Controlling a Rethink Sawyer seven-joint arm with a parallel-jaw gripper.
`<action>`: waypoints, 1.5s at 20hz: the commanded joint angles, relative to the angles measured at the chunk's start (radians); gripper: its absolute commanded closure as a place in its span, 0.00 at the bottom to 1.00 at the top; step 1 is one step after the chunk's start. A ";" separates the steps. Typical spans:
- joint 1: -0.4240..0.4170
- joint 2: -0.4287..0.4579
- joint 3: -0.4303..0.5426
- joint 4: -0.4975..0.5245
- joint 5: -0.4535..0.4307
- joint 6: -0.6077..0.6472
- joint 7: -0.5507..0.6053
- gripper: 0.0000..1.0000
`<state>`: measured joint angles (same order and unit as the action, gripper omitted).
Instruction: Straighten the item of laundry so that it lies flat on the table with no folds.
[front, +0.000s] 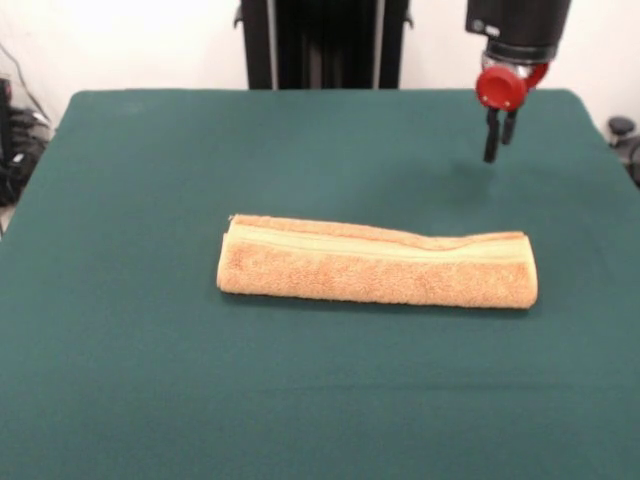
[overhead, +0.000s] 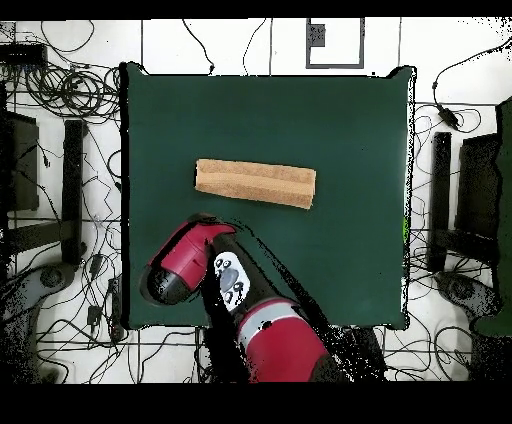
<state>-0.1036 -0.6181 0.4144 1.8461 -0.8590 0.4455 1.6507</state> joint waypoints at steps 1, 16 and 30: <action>-0.055 0.108 0.266 -0.065 -0.123 0.175 -0.653 0.00; -0.022 0.119 0.303 -0.051 -0.100 0.179 -0.682 0.00; -0.115 0.067 0.358 -0.034 -0.028 0.219 -0.629 0.00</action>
<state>-0.1865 -0.5515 0.6917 1.8413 -0.9158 0.5583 1.2389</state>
